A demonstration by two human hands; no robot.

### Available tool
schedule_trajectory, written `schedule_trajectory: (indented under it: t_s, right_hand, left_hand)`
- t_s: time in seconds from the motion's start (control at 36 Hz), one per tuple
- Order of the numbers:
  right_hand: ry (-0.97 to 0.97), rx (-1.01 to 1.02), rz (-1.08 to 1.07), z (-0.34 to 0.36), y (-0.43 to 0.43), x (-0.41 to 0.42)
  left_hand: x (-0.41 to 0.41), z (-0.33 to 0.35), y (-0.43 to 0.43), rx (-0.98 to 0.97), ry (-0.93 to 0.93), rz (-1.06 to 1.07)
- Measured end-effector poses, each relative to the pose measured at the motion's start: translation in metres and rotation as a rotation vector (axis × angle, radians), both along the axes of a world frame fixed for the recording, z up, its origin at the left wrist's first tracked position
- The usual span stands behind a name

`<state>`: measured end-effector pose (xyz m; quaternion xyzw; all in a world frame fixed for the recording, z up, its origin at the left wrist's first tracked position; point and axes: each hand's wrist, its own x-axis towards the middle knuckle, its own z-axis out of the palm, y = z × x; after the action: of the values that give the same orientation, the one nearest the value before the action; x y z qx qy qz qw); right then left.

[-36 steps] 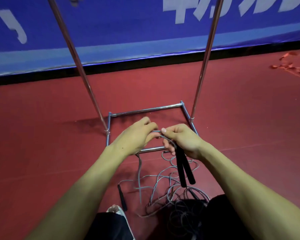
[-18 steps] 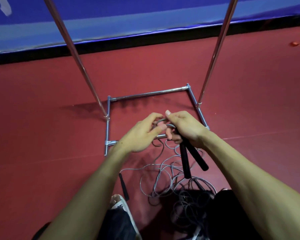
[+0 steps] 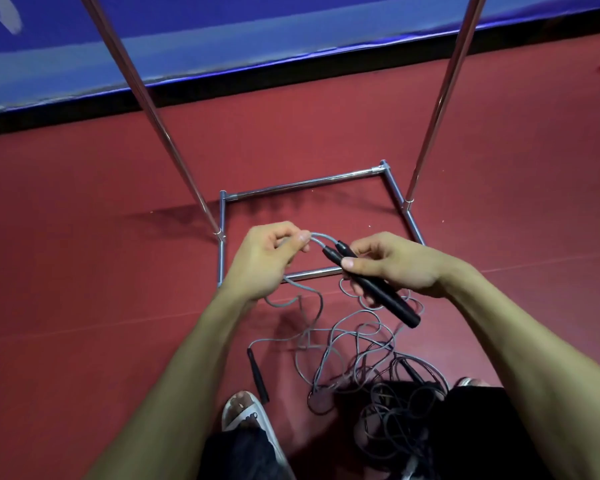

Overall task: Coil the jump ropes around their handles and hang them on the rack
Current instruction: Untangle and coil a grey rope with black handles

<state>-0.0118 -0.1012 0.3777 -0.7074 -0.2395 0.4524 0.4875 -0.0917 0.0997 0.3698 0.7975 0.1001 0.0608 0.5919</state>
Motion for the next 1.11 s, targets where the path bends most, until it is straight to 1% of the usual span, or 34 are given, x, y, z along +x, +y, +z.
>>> schedule_trajectory:
  t_s: [0.06,0.08,0.14,0.19,0.28,0.33,0.42,0.47,0.5,0.61,0.69,0.81,1.0,1.11]
  right_hand:
    - [-0.056,0.047,-0.022,0.001,0.000,0.002]
    - [-0.103,0.057,-0.026,0.001,0.000,0.003]
    - [-0.186,0.049,-0.023,-0.001,0.001,0.005]
    - [-0.221,0.038,-0.002,-0.002,0.003,0.006]
    - [-0.258,0.000,0.058,-0.003,0.008,0.003]
    - [-0.259,0.003,0.087,-0.002,0.011,0.001]
    - [-0.264,0.017,0.112,0.000,0.013,-0.001]
    - [-0.278,0.012,0.117,0.000,0.013,-0.001]
    - [-0.283,0.011,0.118,0.000,0.014,-0.001]
    - [-0.333,0.026,0.105,0.002,0.014,0.002]
    - [-0.318,0.033,0.104,0.003,0.012,0.005]
    - [-0.343,-0.049,0.049,0.003,0.004,0.012]
    - [-0.444,-0.171,0.034,0.009,-0.008,0.022]
    - [-0.408,-0.098,0.012,0.010,-0.011,0.022]
  left_hand:
    - [-0.001,-0.002,0.001,-0.074,0.031,-0.019]
    - [-0.001,-0.002,0.001,-0.077,0.052,-0.043]
    - [-0.001,-0.002,0.002,0.011,0.099,-0.130]
    - [0.000,-0.002,0.001,0.069,0.127,-0.206]
    - [0.002,-0.004,-0.002,0.115,0.098,-0.211]
    - [0.004,-0.002,-0.006,0.154,0.080,-0.255]
    - [0.006,-0.001,-0.013,0.266,0.097,-0.309]
    - [0.006,-0.003,-0.018,0.342,0.062,-0.275]
    - [0.005,-0.003,-0.021,0.344,0.046,-0.247]
    - [0.006,-0.003,-0.024,0.302,-0.005,-0.163]
    - [0.007,0.000,-0.020,0.252,-0.023,-0.119]
    - [0.004,-0.003,-0.018,0.139,-0.030,-0.058]
    - [0.003,-0.006,-0.021,0.110,-0.060,-0.004]
    - [0.002,-0.007,-0.023,0.051,-0.042,0.022]
